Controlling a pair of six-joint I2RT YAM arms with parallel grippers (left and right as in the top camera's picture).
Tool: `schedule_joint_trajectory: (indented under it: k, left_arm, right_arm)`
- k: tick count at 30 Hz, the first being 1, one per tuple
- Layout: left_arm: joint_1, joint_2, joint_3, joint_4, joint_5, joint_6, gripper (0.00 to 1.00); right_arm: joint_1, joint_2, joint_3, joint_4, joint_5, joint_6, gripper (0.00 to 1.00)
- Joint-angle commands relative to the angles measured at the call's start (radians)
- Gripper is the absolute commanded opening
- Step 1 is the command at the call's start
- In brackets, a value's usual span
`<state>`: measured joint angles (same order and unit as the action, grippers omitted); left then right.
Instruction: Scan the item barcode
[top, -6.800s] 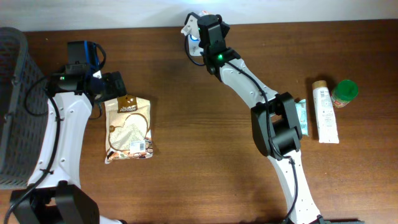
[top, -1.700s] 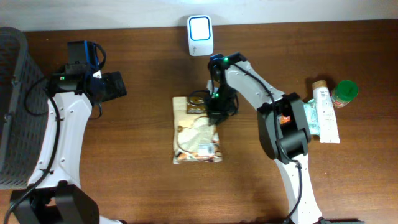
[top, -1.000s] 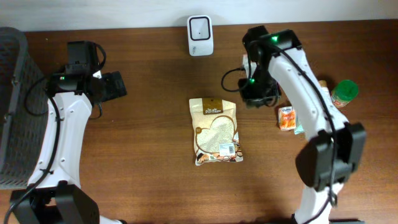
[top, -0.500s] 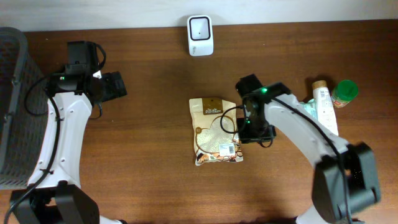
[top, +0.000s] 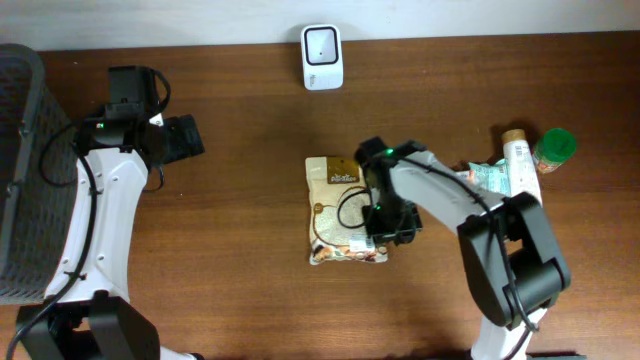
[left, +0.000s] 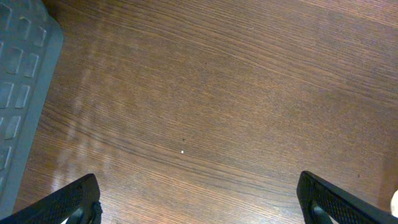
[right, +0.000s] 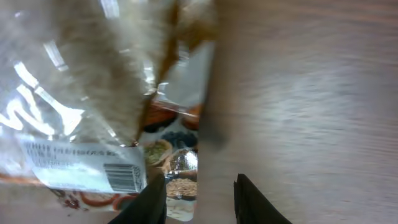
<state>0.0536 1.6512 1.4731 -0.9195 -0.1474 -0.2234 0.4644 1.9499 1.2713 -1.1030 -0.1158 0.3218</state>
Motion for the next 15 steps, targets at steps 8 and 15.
schedule_joint_trajectory:
  k: [8, 15]
  left_arm:
    - [0.002, -0.004, 0.014, 0.002, -0.007, 0.019, 0.99]
    - [0.002, -0.004, 0.014, 0.002, -0.007, 0.019, 0.99]
  right_arm:
    - [0.131, 0.003, 0.033, 0.073, -0.117, -0.026, 0.38]
    - [0.146, 0.008, 0.054, 0.296, -0.236, 0.055, 0.38]
